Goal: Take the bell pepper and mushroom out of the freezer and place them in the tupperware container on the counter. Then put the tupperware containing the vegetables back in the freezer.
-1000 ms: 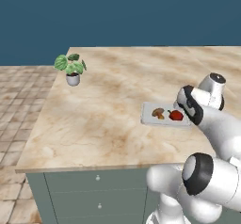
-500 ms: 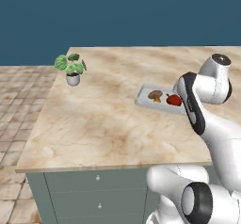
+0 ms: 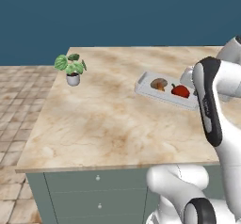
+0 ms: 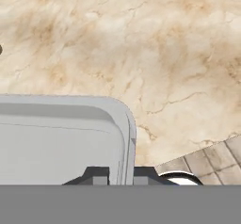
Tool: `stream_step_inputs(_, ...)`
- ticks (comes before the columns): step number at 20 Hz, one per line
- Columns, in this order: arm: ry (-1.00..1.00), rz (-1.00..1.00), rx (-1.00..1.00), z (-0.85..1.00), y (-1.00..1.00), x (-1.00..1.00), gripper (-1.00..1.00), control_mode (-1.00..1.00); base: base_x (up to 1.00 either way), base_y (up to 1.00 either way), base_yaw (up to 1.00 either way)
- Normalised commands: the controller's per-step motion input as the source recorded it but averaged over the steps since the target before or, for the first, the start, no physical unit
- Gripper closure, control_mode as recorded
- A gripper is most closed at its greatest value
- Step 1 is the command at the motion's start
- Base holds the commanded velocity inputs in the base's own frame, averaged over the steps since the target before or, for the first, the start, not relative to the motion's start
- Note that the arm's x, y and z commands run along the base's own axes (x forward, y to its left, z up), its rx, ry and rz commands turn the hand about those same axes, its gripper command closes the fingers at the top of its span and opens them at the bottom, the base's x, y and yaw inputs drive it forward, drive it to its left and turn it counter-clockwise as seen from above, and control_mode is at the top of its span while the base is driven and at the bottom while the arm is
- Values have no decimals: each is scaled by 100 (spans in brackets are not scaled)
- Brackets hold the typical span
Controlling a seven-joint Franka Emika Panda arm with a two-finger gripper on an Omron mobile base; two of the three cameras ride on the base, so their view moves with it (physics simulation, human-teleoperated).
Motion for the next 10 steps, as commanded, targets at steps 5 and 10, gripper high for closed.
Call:
stream_step_inputs(5,2,-1,7,37,34,-71,100,-100,0,0,0)
stream_step_inputs(10,4,-2,2,11,26,-54,100,-100,0,0,0)
